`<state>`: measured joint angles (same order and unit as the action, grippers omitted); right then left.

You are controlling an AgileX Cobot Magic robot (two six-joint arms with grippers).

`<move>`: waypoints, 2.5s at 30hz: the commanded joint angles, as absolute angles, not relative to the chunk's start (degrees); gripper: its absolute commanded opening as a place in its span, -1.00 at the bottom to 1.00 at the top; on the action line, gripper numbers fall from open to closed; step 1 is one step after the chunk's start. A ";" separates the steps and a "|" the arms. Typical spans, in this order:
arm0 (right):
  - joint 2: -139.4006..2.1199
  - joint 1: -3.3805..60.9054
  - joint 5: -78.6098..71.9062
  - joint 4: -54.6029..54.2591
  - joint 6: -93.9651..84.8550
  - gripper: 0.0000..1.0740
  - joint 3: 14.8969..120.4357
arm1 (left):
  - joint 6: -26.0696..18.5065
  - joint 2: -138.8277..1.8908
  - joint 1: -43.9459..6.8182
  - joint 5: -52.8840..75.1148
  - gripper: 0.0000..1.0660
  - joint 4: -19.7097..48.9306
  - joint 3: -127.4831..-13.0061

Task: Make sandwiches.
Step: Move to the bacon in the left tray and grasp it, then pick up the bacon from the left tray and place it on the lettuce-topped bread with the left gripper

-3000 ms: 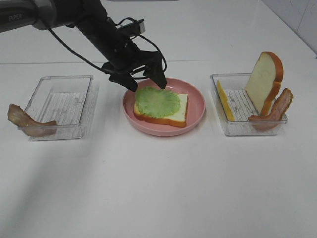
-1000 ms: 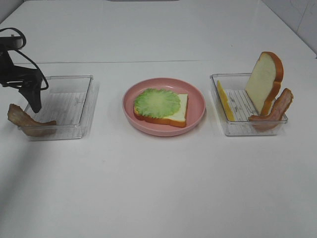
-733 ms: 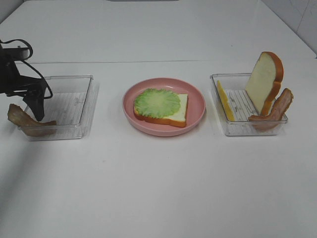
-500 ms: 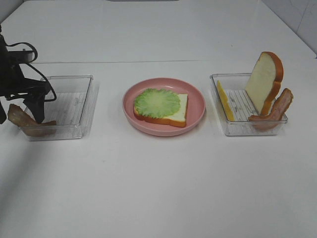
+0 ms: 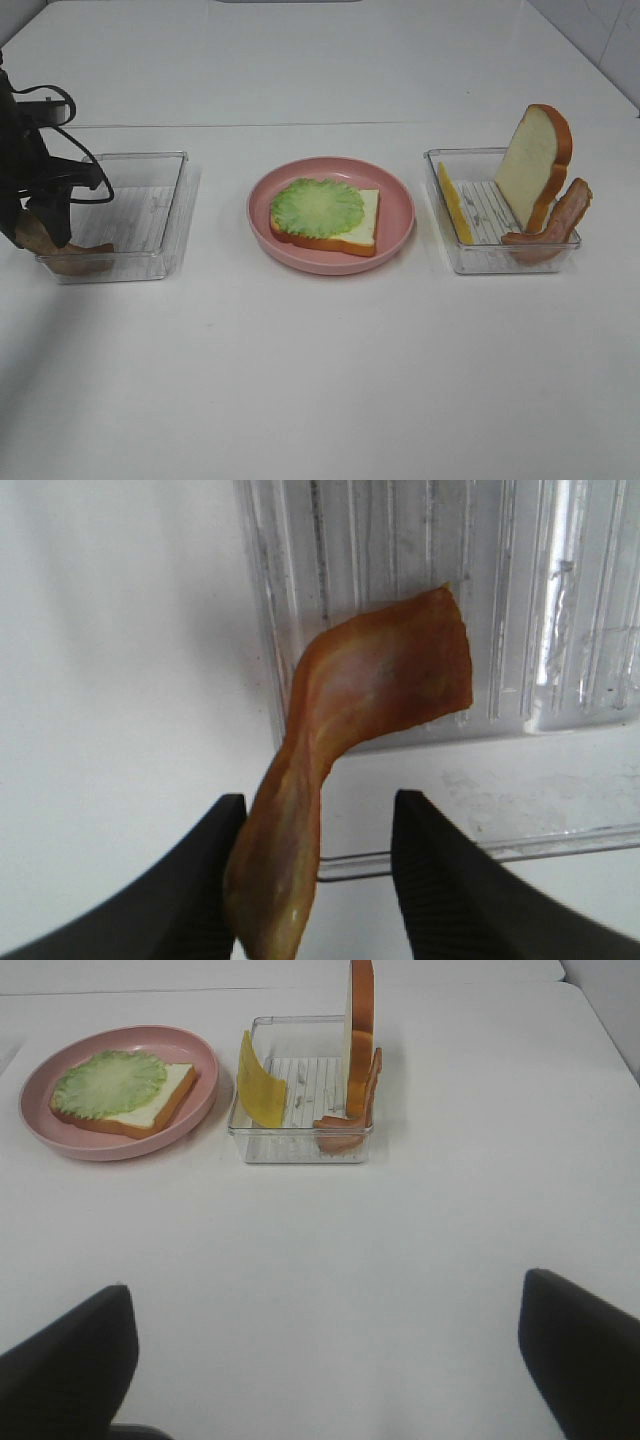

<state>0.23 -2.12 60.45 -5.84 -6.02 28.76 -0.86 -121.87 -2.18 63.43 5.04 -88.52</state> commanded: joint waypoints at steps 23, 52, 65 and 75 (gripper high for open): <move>1.43 -2.23 60.28 -5.67 -6.59 0.83 28.76 | -2.29 -114.31 -2.52 64.74 -1.00 5.61 -88.58; 1.43 -2.23 60.28 -5.67 -6.59 0.83 28.76 | -12.15 -121.70 -19.14 67.72 -1.00 37.36 -116.14; 1.43 -2.23 60.28 -5.67 -6.59 0.83 28.76 | -12.72 -136.59 -26.93 67.61 -1.00 39.71 -126.22; 1.43 -2.23 60.28 -5.67 -6.59 0.83 28.76 | -14.32 -142.55 -27.16 66.81 -1.00 41.94 -128.57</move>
<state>0.23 -2.12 60.45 -5.84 -6.02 28.76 -13.29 -142.04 -27.27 66.98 40.97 -128.17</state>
